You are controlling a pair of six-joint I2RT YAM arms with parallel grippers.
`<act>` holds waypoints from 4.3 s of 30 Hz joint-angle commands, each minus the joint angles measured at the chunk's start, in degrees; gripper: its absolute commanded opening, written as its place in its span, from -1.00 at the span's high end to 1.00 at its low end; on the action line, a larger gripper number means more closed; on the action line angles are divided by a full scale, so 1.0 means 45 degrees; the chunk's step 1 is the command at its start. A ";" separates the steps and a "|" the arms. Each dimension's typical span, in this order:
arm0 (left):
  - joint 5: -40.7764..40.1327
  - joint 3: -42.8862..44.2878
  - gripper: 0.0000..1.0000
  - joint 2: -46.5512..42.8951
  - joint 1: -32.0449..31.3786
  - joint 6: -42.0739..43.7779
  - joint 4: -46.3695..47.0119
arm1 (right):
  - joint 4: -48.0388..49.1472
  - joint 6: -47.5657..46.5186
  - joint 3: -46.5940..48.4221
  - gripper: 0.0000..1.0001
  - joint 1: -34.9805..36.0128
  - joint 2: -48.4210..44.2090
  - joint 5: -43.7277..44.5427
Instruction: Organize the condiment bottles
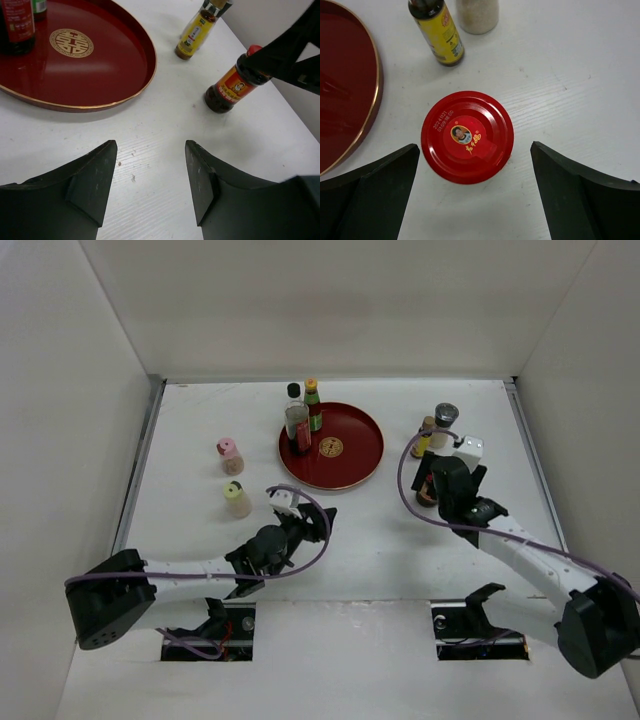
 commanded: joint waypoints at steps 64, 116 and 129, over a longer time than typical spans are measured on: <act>-0.0590 -0.1603 -0.12 -0.1762 0.0982 -0.0788 0.1532 | 0.3956 -0.2467 1.3199 -1.00 0.0972 1.1139 -0.2622; -0.0336 -0.1271 -0.13 -0.0475 0.1157 -0.1061 0.1629 | 0.2803 -0.3775 0.9578 0.27 -0.0865 0.7810 -0.1118; -0.0160 -0.1368 -0.13 -0.0611 0.1489 -0.1120 0.1590 | 0.3292 -0.3483 1.2412 0.25 0.0053 1.0662 -0.2523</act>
